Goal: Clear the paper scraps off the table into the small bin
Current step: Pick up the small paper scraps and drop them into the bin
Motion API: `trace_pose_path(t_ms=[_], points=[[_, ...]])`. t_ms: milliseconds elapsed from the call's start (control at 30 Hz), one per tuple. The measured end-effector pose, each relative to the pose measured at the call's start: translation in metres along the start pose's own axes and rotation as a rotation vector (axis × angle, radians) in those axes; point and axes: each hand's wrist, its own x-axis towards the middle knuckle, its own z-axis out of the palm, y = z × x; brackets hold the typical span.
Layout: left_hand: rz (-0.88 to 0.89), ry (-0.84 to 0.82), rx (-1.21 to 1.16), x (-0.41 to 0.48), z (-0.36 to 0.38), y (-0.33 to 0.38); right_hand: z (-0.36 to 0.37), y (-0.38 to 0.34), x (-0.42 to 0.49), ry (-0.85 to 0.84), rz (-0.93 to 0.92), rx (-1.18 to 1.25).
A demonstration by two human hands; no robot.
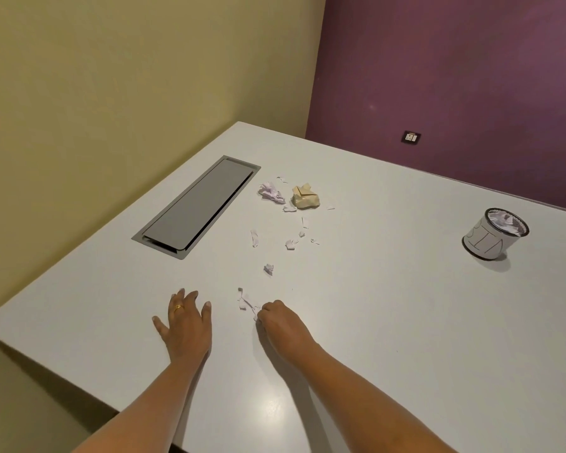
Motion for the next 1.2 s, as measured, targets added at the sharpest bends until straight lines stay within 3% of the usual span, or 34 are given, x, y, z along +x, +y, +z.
trace_pose_path(t_ms=[267, 433, 600, 867, 1033, 1200], points=[[0.009, -0.022, 0.022, -0.005, -0.002, 0.011, -0.011, 0.025, -0.016, 0.013, 0.044, 0.054], [0.158, -0.027, 0.104, -0.013, 0.005, 0.025, -0.021, 0.048, -0.031, 0.098, 0.149, 0.219], [0.312, -0.028, 0.139, -0.018, 0.013, 0.054, -0.032, 0.080, -0.046, 0.168, 0.244, 0.231], [0.555, -0.144, 0.197, -0.027, 0.038, 0.111, -0.051, 0.141, -0.069, 0.269, 0.419, 0.330], [0.684, -0.184, 0.144, -0.038, 0.062, 0.148, -0.068, 0.188, -0.084, 0.333, 0.530, 0.349], [0.794, -0.262, 0.245, -0.030, 0.088, 0.183, -0.103, 0.244, -0.096, 0.379, 0.607, 0.236]])
